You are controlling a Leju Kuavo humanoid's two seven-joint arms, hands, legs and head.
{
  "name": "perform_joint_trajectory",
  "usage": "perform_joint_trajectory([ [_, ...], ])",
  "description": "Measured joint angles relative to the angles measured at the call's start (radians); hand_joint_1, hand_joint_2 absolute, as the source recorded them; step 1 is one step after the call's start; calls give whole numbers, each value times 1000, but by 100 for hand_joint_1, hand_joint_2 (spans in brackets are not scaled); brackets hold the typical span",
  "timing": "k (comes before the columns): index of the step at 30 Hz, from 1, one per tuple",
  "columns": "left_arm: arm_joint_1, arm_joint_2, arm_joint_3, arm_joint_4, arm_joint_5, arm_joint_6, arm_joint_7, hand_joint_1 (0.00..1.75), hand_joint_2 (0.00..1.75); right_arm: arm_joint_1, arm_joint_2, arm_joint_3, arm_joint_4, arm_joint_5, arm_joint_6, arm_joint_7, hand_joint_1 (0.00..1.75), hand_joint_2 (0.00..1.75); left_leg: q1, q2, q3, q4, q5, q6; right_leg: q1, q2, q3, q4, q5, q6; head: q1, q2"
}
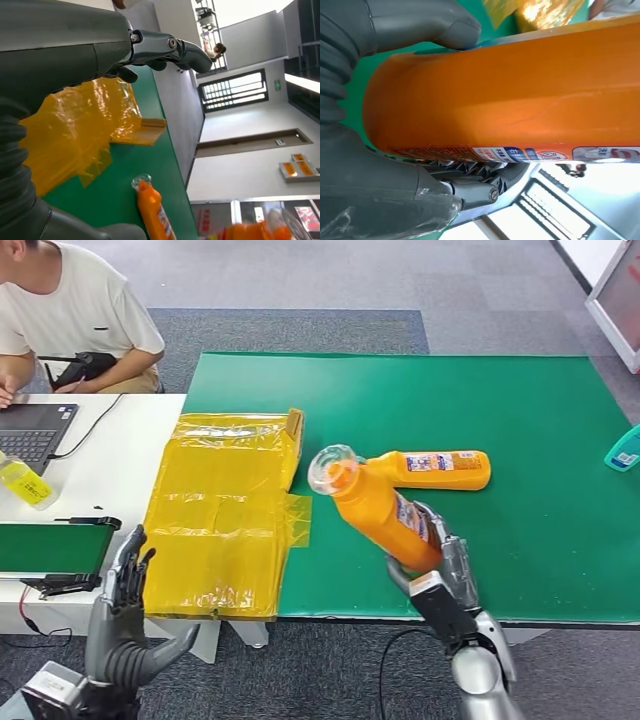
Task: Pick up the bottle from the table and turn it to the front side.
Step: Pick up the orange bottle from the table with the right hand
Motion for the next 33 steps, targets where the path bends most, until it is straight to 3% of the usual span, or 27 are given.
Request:
perform_joint_trajectory([
  [6, -66, 42, -173, 3, 211, -19, 68, 0, 175, 11, 49, 124, 6, 48, -77, -36, 175, 175, 0, 0, 0, 0, 0, 0, 0, 0, 0, 0, 0, 0, 0, 0],
  [13, -109, 68, -236, 22, 418, -79, 105, 0, 175, 20, 61, 233, 22, 36, -74, -50, 175, 175, 0, 0, 0, 0, 0, 0, 0, 0, 0, 0, 0, 0, 0, 0],
  [21, -136, 70, -260, 48, 345, -3, 130, 0, 175, 54, 60, 340, 23, 3, -68, -57, 175, 175, 0, 0, 0, 0, 0, 0, 0, 0, -1, 0, -1, 0, 0, 0],
  [33, -153, 75, -290, 81, 308, 41, 140, 0, 175, 59, 52, 372, -8, 44, -119, -57, 175, 175, 0, 0, 0, 0, 0, 0, 0, 0, -1, 0, 0, 0, 0, 0],
])
